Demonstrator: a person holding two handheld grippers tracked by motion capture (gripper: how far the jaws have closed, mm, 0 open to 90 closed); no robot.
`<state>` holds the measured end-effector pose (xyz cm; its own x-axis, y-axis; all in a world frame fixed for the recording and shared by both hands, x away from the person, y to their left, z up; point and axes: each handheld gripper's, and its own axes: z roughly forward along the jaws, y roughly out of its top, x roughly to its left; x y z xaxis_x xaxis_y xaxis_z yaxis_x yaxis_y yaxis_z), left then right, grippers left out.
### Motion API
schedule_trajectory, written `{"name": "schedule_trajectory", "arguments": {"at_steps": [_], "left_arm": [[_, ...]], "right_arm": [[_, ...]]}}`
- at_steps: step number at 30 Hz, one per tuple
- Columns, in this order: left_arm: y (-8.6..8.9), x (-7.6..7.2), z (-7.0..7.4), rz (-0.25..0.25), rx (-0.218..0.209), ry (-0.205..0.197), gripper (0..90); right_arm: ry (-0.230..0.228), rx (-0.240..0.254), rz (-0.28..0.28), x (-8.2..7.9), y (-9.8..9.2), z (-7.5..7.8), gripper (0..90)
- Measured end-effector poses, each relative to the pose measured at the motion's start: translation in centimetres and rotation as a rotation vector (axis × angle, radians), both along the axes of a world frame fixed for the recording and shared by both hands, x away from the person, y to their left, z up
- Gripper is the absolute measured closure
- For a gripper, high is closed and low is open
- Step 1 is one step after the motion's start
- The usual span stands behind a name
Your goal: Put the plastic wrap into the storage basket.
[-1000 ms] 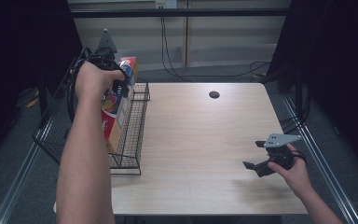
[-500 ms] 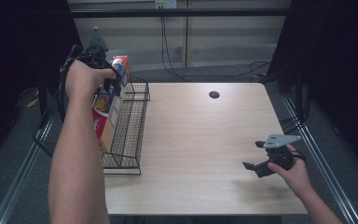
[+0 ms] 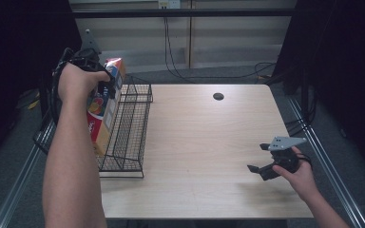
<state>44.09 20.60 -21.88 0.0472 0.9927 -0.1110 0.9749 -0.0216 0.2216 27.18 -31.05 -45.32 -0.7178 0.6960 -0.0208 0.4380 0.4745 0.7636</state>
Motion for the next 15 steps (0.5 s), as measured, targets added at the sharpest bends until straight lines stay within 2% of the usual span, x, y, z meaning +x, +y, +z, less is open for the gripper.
{"name": "schedule_trajectory", "arguments": {"at_steps": [1,6,7,8,12,15], "left_arm": [[0.2,0.0,0.0,-0.01,0.006,-0.001,44.2],[0.8,0.0,-0.2,0.012,-0.002,-0.001,44.2],[1.0,0.1,-0.2,0.003,0.013,0.002,44.2],[1.0,0.0,-0.3,0.019,0.006,0.0,44.2],[1.6,-0.1,-0.3,0.023,0.0,-0.004,44.2],[2.1,-0.2,-0.3,0.028,0.013,-0.003,44.2]], "right_arm": [[0.0,0.0,-0.003,0.0,0.0,0.0,3.8],[0.0,-0.001,-0.003,0.0,0.0,0.0,3.8],[-0.001,-0.001,-0.004,0.0,0.0,0.0,3.8],[-0.001,-0.002,-0.005,0.0,0.0,0.0,3.8],[0.0,-0.001,-0.001,0.1,0.0,0.0,3.8],[0.0,-0.002,-0.003,0.0,0.0,0.0,3.8]]}}
